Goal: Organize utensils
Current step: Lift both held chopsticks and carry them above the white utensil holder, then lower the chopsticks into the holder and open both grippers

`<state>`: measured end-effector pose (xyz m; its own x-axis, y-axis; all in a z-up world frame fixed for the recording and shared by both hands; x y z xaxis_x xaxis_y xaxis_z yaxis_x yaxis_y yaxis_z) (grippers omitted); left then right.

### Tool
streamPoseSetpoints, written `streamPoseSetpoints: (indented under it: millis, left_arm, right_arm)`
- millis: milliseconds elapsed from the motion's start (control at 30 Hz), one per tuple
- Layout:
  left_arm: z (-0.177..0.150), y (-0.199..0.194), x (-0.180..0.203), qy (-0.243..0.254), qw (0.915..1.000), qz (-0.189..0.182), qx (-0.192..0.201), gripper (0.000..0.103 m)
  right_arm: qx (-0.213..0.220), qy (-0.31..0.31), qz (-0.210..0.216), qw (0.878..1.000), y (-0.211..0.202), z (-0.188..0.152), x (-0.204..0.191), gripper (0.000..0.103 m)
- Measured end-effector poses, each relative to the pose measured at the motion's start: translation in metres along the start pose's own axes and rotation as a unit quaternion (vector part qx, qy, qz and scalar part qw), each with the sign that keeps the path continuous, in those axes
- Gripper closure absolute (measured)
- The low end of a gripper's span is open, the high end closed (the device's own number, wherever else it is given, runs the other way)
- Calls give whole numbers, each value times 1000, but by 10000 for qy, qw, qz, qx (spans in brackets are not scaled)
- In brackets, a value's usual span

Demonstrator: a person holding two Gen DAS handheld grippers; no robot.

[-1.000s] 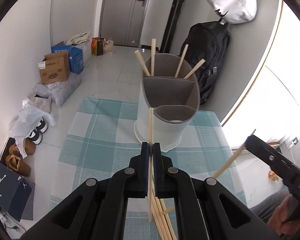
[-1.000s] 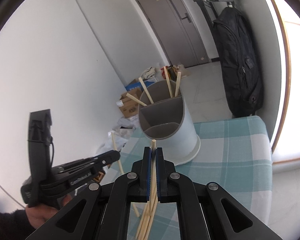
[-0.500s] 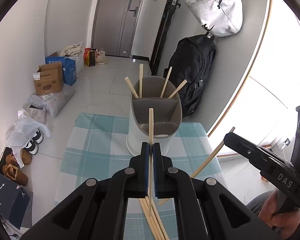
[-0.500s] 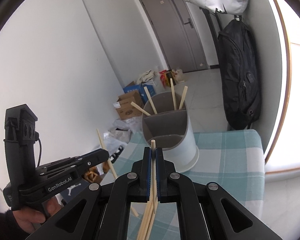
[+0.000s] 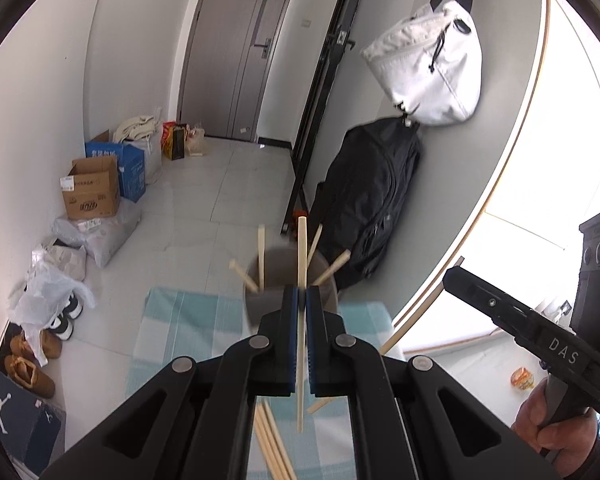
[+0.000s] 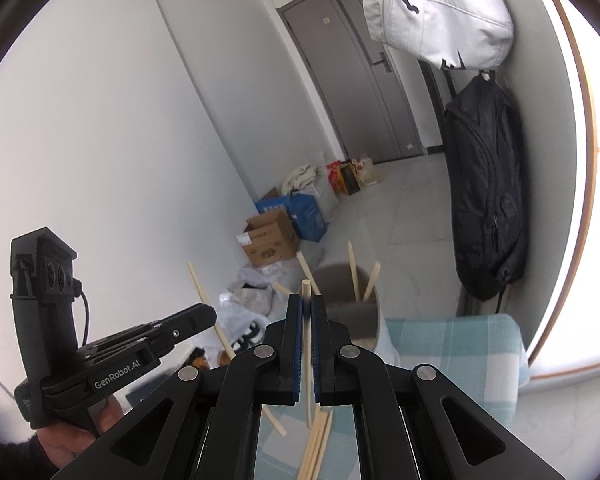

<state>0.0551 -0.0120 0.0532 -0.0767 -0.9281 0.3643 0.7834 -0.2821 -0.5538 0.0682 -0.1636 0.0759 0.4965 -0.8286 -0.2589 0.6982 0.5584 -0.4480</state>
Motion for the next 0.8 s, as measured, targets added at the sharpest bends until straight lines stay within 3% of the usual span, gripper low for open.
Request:
streamPoseSetpoints:
  millis: [467, 800]
  left_arm:
    - [84, 26, 6, -96, 9990, 27, 434, 103]
    - [85, 71, -14, -71, 9992, 132, 373, 103]
  right_arm:
    - [416, -405, -164, 9982, 33, 101, 10, 100]
    - [141, -780, -293, 9964, 84, 99, 16, 100]
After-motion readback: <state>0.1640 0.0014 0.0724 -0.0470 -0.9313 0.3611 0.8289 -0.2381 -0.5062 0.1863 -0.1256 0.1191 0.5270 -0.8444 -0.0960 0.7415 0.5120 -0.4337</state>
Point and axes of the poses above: each gripper's, at about its wrist camera, not at the fingertips, and y roughly the way its jaws point, x to its right, z to its top, the point moved 4 cm from there along y, roughly the way its jaws point, and after that the axes turned 6 degrees about -y, right-handed, at the moved point
